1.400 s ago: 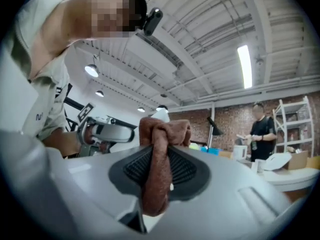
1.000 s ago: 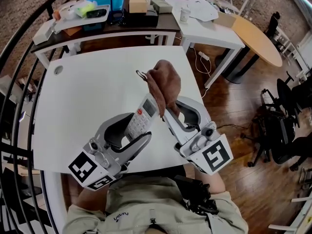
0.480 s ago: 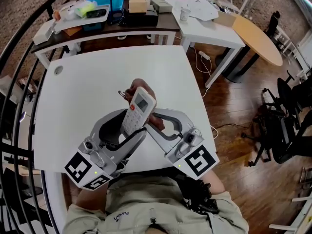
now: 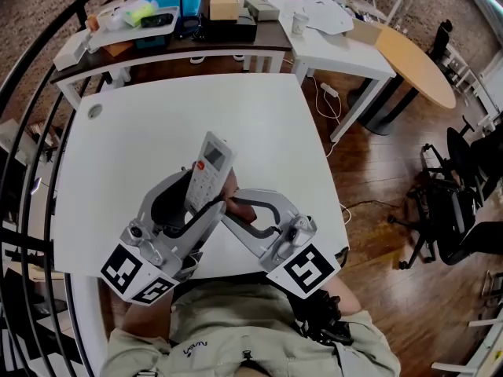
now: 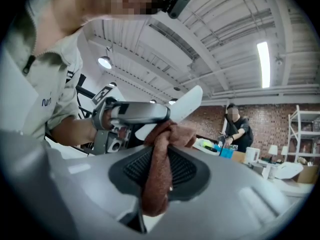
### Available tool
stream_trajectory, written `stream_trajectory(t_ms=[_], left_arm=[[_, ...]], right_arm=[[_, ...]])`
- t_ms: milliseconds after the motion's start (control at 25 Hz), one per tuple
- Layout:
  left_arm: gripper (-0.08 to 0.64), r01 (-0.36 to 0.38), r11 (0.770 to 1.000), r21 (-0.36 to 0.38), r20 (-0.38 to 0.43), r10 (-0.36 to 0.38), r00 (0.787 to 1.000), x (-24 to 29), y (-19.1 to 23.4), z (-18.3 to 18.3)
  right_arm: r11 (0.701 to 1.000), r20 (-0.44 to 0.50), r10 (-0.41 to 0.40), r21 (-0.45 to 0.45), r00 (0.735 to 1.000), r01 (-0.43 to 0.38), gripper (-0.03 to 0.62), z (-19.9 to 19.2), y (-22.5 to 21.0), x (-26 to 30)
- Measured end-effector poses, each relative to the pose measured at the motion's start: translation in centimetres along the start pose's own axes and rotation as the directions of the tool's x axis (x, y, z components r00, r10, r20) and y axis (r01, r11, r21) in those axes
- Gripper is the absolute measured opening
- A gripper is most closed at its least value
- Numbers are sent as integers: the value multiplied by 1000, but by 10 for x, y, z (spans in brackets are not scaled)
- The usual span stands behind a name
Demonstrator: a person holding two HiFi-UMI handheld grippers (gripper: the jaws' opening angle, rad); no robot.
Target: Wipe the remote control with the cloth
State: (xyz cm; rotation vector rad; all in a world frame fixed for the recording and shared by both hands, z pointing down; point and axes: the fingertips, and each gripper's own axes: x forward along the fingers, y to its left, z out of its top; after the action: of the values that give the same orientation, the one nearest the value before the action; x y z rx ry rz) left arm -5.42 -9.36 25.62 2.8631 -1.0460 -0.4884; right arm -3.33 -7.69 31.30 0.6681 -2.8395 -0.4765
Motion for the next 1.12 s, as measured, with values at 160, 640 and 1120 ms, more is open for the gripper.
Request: stream_trajectory(t_ms=[160, 640, 1120], left_arm=[[241, -7, 1000, -1, 4, 7, 1000, -1, 1, 0], [241, -26, 995, 94, -22, 28, 999, 1, -1, -3], [241, -42, 994, 99, -3, 42, 999, 1, 0, 1]], right_arm=[[1000, -12, -23, -16, 1000, 22, 77, -2, -6, -2], [954, 201, -299, 100, 933, 284, 77, 41, -69, -33], [984, 152, -175, 50, 973, 169, 77, 21, -24, -12]])
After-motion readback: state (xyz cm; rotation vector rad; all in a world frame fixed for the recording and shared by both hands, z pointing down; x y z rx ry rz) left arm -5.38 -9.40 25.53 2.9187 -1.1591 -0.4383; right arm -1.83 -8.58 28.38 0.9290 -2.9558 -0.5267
